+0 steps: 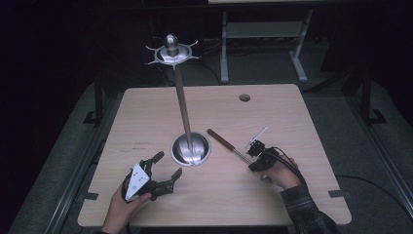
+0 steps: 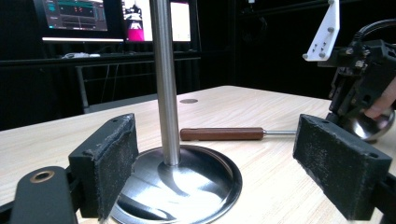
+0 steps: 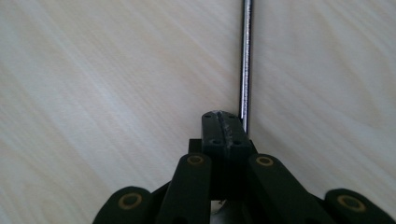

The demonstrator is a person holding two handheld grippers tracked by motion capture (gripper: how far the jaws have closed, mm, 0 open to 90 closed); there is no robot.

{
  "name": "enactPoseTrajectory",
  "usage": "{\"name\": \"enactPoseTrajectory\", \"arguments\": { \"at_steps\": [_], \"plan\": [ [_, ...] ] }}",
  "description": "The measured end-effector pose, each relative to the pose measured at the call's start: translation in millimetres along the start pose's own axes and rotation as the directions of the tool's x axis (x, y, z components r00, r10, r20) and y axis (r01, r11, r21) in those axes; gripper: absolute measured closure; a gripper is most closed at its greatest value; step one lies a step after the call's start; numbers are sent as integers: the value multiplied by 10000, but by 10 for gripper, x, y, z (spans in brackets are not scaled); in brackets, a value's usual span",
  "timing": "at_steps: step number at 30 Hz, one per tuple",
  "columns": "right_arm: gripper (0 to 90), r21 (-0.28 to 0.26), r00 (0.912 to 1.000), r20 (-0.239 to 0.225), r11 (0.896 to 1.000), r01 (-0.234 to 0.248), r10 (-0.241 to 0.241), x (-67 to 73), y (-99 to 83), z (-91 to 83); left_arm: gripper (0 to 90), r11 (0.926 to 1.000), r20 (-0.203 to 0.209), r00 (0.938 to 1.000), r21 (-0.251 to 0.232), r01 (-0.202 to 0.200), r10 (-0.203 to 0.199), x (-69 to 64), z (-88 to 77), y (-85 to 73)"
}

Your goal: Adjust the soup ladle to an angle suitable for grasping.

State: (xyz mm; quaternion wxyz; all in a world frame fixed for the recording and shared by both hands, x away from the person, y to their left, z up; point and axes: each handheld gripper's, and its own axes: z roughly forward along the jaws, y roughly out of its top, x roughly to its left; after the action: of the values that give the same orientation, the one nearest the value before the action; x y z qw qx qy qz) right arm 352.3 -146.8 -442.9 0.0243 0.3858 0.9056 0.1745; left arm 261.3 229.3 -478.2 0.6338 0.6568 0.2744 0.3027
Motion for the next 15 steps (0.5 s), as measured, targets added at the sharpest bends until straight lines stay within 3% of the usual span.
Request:
{"name": "enactPoseTrajectory", "arguments": {
  "at_steps": [5,15],
  "plan": [
    [898,-152,9997,-28,9996,-255,255,-126,-24,-16,134,10000,-25,10000,15,46,-46,3,1,1],
    [898,-162,9983,450,9992,-356,363,-268,18,-50,134,9999,-51,9999,-12,107,-107,3,2,0]
  ]
}}
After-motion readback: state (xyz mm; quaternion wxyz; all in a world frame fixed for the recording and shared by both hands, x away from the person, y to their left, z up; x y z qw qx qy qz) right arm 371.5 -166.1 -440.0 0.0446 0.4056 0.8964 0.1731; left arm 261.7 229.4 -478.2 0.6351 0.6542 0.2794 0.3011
